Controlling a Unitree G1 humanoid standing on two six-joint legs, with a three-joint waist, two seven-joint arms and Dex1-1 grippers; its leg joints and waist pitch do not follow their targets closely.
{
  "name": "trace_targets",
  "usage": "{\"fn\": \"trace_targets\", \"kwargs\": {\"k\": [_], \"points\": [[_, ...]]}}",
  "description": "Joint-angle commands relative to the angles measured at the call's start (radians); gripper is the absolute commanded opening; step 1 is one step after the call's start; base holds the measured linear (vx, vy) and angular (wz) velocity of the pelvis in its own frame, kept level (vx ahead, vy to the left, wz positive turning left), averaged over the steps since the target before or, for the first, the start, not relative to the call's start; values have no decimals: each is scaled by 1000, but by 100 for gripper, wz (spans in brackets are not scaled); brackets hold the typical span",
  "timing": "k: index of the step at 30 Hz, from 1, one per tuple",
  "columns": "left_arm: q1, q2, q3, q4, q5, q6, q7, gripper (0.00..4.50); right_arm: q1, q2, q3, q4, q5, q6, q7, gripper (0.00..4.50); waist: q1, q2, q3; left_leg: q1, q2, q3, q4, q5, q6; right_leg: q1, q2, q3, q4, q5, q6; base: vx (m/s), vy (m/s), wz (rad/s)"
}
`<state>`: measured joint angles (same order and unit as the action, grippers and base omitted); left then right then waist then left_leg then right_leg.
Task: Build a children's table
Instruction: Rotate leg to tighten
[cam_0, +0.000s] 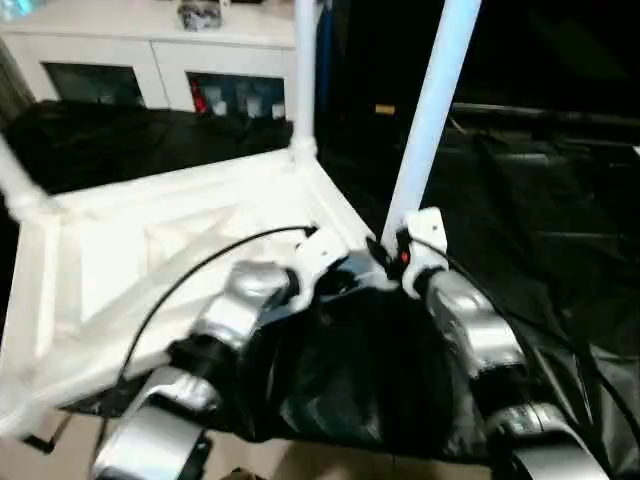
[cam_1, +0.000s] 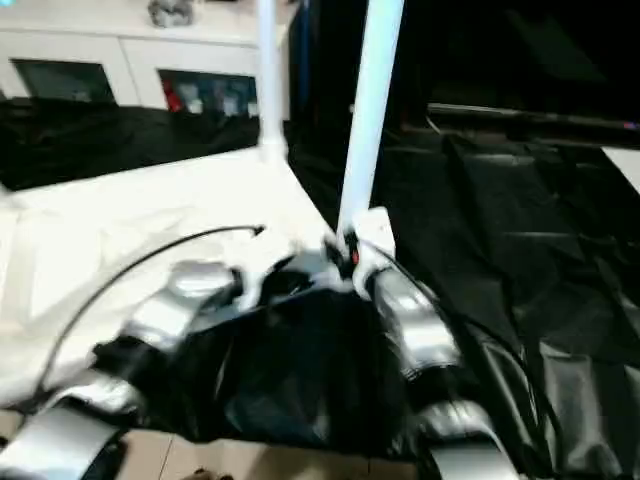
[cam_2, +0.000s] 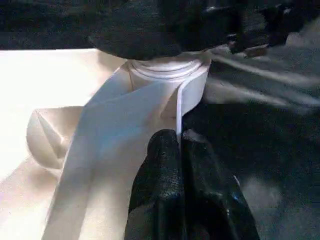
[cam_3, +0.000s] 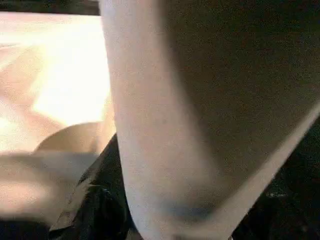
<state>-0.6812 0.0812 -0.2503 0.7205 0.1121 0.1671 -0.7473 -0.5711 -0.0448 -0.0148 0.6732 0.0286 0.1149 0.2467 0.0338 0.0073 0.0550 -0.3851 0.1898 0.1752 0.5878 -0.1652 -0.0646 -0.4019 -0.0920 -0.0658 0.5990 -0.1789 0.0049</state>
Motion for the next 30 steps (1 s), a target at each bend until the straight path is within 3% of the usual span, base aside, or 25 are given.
{"fn": "trace_targets", "kwargs": {"k": [1, 2, 4, 9, 13, 16, 19, 21, 28, 30], "points": [[-54, -41, 10, -17, -11, -44, 37, 0, 0, 55, 35, 89, -1, 18, 1, 197, 0, -3, -65, 17, 29, -15, -79, -356, -2, 34, -53, 36, -91, -373, -170, 0, 0, 0], [-51, -33, -1, -18, -7, -71, 19, 0, -8, 64, 26, 87, 22, 2, 41, 197, 2, -1, -67, 16, 29, -12, -77, -338, 10, 36, -53, 37, -91, -341, -179, 0, 0, 0], [-44, -25, -7, -26, -12, -84, -6, 0, -7, 66, 21, 74, 39, 2, 75, 267, 5, -1, -69, 14, 30, -11, -76, -305, 26, 41, -51, 37, -85, -292, -191, 0, 0, 0], [-13, 8, -17, -67, -37, -99, -85, 0, 11, 36, 39, 26, 55, 7, 172, 294, 8, 1, -73, 9, 30, -8, -73, -246, 50, 51, -52, 36, -75, -218, -218, 11, -4, 0], [-1, 22, -16, -80, -47, -107, -116, 0, 22, 9, 53, 3, 58, 11, 228, 328, 7, 5, -74, 12, 33, -7, -70, -222, 60, 51, -49, 36, -69, -160, -247, 0, 0, 0], [30, 66, -12, -111, -76, -134, -202, 0, 69, -86, 87, -71, 58, 18, 384, 355, 9, 4, -73, 13, 35, -5, -70, -225, 69, 51, -48, 36, -68, -145, -260, 0, 0, 0], [36, 75, -12, -117, -81, -143, -218, 0, 80, -106, 97, -89, 56, 21, 415, 385, 11, 5, -71, 15, 37, -5, -72, -246, 67, 50, -49, 38, -71, -175, -258, 0, 0, 0], [56, 110, -17, -147, -97, -150, -291, 0, 112, -184, 142, -148, 33, 16, 521, 401, 14, 2, -69, 18, 38, -5, -72, -261, 60, 48, -49, 38, -74, -211, -248, 0, 0, 0], [77, 165, -25, -184, -109, -147, -376, 0, 147, -262, 186, -236, 61, 23, 692, 401, 24, 2, -67, 19, 39, -6, -75, -284, 49, 45, -51, 39, -78, -273, -228, 0, 0, 0], [80, 181, -25, -196, -114, -145, -402, 0, 146, -276, 195, -250, 66, 25, 720, 375, 26, 3, -67, 19, 41, -6, -75, -285, 48, 44, -50, 39, -76, -268, -227, 0, 0, 0]]}}
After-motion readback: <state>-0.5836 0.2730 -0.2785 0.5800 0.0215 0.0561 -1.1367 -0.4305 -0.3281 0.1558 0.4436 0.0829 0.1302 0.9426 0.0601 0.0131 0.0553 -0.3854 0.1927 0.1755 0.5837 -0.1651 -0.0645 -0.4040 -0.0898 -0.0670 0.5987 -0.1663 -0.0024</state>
